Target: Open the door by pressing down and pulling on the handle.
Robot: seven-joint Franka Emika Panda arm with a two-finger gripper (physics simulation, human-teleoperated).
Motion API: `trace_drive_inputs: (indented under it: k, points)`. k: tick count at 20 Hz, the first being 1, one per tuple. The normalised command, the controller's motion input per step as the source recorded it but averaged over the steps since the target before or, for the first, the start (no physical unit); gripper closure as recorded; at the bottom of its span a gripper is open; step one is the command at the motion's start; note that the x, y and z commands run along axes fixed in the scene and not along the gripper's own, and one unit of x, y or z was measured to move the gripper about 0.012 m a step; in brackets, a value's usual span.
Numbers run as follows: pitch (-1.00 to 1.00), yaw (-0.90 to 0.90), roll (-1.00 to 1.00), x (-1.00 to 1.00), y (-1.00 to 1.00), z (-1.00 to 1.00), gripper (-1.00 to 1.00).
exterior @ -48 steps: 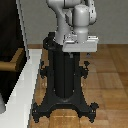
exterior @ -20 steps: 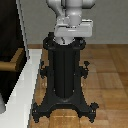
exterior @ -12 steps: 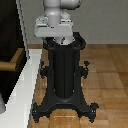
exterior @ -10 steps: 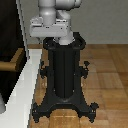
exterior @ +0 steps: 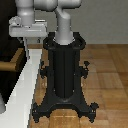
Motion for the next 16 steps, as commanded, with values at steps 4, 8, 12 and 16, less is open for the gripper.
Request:
trace_drive_inputs:
  k: [4,8,12,16]
  points:
    - [0.0,0.0,0.0,0.0,-0.25,0.0,-1.0]
    - [0.0,0.0,0.0,0.25,0.0,0.0,-1.0]
    - [0.0,0.0,0.0,0.25,0.0,0.0,-1.0]
    - [0.0,0.0,0.0,0.0,-0.5,0.0,-1.0]
